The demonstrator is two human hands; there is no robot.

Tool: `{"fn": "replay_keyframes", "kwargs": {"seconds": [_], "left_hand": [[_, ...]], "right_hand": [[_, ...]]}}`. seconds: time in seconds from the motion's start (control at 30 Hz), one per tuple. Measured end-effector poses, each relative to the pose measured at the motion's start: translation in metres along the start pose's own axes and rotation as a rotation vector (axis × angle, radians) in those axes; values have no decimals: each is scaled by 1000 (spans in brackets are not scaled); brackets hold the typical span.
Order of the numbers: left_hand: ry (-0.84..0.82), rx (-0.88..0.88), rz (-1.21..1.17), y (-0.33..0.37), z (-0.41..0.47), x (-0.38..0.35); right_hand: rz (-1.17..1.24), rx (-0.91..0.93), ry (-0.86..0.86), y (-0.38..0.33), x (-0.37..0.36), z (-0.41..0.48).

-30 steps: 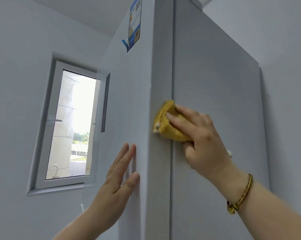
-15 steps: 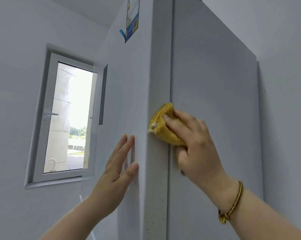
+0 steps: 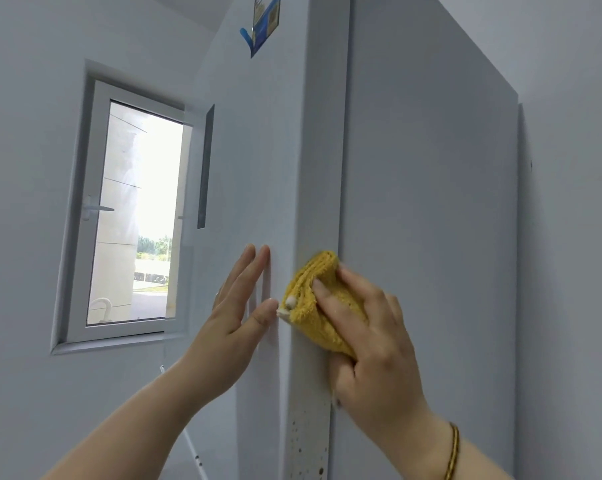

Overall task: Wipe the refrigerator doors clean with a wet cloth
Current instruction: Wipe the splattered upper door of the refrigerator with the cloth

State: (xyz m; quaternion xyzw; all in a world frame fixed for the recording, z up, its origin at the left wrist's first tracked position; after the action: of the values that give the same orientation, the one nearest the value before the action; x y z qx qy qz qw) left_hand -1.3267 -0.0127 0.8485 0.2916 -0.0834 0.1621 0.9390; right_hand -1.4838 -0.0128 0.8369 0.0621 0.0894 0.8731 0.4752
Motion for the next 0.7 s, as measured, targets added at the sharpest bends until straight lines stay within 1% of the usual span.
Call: {"fn": "replay_keyframes", "kwargs": {"seconds": [0.1, 0.23, 0.33, 0.5, 0.63, 0.7], "left_hand": [[12, -15, -5, 0, 0, 0], [3, 15, -6, 1, 0, 0], [-3, 9, -7, 0, -1, 2], [-17, -3, 23, -3, -2, 0], [4, -8, 29, -4, -2, -2], [10, -3, 21, -5, -2, -3]], "right_hand": [[-58, 75, 33, 14, 0, 31], [-15, -58, 79, 22, -3, 65], [-3, -91, 58, 16, -9, 42], [5, -49, 6, -2, -7, -28], [-24, 50, 11, 8, -2, -1], [-37, 20, 32, 14, -1, 26]]}}
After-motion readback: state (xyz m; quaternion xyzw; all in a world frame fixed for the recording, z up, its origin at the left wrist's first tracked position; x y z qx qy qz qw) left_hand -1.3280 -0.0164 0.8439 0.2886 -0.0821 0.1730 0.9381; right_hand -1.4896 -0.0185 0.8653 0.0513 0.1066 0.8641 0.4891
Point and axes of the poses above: each hand's wrist, its own z-axis towards the middle knuckle, its own x-axis out of the back of the hand, y = z × x, the point moved 3 cm from there along z, towards the middle knuckle, and after that the axes turned 14 degrees about -z, right-handed, at the moved point
